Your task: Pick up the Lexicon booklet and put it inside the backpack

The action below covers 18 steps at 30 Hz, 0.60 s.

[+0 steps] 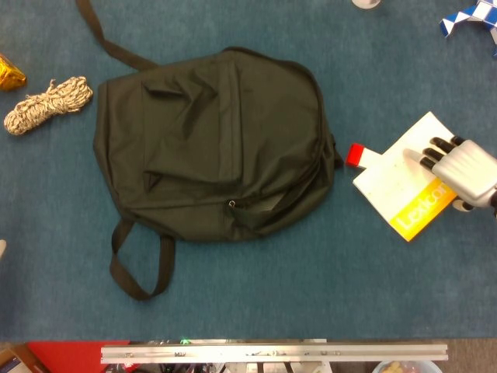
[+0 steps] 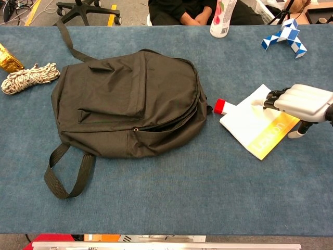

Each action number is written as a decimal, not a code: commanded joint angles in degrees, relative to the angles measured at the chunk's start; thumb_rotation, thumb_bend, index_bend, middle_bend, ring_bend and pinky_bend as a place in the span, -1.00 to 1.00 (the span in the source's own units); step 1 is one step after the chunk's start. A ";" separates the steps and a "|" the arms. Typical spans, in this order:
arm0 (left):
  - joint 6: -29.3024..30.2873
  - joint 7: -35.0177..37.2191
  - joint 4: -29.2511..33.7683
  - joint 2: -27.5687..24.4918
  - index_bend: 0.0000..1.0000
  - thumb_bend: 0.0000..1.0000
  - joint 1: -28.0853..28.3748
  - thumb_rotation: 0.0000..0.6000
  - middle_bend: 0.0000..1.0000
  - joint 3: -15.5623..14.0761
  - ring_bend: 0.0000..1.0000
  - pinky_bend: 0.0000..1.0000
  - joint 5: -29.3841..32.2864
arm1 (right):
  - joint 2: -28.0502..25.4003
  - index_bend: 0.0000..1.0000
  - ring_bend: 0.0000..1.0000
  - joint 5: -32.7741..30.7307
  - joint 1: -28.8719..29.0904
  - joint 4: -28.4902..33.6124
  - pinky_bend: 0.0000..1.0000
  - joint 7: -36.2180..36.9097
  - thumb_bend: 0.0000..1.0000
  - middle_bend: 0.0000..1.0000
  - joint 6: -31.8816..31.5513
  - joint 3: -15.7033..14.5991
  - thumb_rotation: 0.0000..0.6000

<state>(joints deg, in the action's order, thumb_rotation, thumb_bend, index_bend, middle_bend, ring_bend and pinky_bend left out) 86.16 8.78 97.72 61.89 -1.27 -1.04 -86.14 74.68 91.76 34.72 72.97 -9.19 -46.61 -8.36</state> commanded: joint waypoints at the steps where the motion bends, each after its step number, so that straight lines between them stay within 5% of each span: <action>1: 0.02 0.10 -0.08 0.01 -0.34 -0.66 -0.03 1.00 -0.39 0.02 -0.48 -0.44 0.08 | 0.58 -0.95 -0.73 0.24 -0.33 -0.55 -0.45 -0.19 -0.81 -0.52 -0.65 0.06 1.00; 18: -0.36 1.21 -0.43 -0.34 -0.34 -0.66 0.00 1.00 -0.39 -0.23 -0.48 -0.44 -0.15 | 1.46 -0.95 -0.73 1.59 -1.32 -1.52 -0.45 -0.25 -0.79 -0.48 -3.05 -0.33 1.00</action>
<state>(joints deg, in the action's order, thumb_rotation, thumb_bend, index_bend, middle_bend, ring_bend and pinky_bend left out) 85.80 10.01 97.30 61.54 -1.27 -1.27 -86.29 76.04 93.28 33.49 71.57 -9.46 -49.52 -8.67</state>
